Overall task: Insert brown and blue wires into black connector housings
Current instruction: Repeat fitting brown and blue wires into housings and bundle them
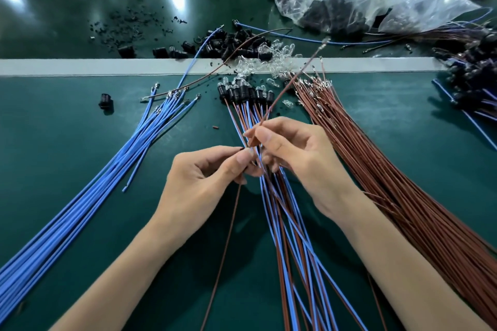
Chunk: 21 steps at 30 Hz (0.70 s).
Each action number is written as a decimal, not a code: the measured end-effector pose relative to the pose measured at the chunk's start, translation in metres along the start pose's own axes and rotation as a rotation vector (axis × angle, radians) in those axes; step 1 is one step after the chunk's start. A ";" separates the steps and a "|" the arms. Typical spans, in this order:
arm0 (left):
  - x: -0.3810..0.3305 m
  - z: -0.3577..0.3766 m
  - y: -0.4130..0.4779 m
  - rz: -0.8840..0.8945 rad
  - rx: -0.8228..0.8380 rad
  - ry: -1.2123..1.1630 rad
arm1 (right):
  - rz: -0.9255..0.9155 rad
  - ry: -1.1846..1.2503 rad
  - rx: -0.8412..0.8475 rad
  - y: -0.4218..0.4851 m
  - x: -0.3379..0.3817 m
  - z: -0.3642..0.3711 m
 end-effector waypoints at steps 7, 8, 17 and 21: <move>-0.003 -0.036 0.005 0.080 -0.266 -0.139 | -0.016 -0.415 0.060 -0.010 0.002 0.029; -0.001 -0.038 0.005 0.070 -0.268 -0.154 | -0.024 -0.439 0.092 -0.012 0.000 0.038; 0.003 -0.071 0.011 0.045 -0.438 -0.367 | -0.196 -0.685 0.336 -0.035 0.004 0.085; 0.008 -0.097 0.014 0.049 -0.566 -0.385 | -0.238 -0.809 0.587 -0.042 0.008 0.109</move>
Point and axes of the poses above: each hand's wrist, its own y-axis towards the middle knuckle, its own z-axis out of the palm, x = y × z, the point moved 10 cm from there along y, towards the middle knuckle, and after that the axes turned 8 degrees about -y, right-handed, at the moved point
